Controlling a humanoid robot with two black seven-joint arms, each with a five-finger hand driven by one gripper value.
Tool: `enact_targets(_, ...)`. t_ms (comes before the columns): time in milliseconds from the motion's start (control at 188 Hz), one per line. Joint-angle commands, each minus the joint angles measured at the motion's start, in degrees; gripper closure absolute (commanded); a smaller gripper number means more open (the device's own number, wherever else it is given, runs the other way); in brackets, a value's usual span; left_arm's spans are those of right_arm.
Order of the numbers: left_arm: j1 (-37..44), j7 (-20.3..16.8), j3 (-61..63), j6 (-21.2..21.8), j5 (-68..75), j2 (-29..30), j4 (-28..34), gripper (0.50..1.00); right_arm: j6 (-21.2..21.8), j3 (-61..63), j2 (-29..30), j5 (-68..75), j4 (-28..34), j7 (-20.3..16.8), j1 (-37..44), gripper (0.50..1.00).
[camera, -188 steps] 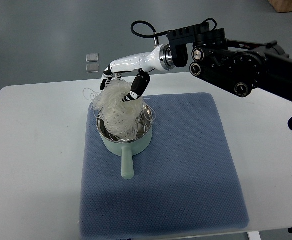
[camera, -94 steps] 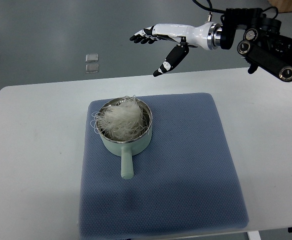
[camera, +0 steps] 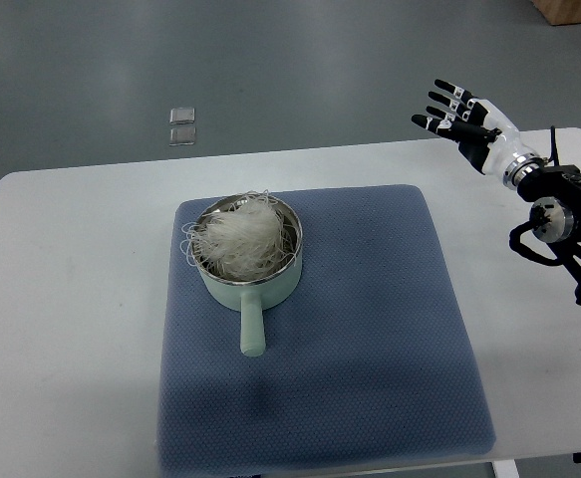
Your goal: Put vermicelli into pot with right hand
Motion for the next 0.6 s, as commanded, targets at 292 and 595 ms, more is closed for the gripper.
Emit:
enact_targets(292, 0.0, 0.1, 0.0, 0.0, 0.0, 0.0, 0.1, 0.500, -1.5, 0.5, 0.2, 8.8, 0.0, 0.6, -1.4, 0.585)
enact_targets(595, 0.0, 0.1, 0.0, 0.1, 0.0, 0.0, 0.1, 0.500, -1.5, -0.2, 0.3, 8.8, 0.0, 0.9, -2.1, 0.570)
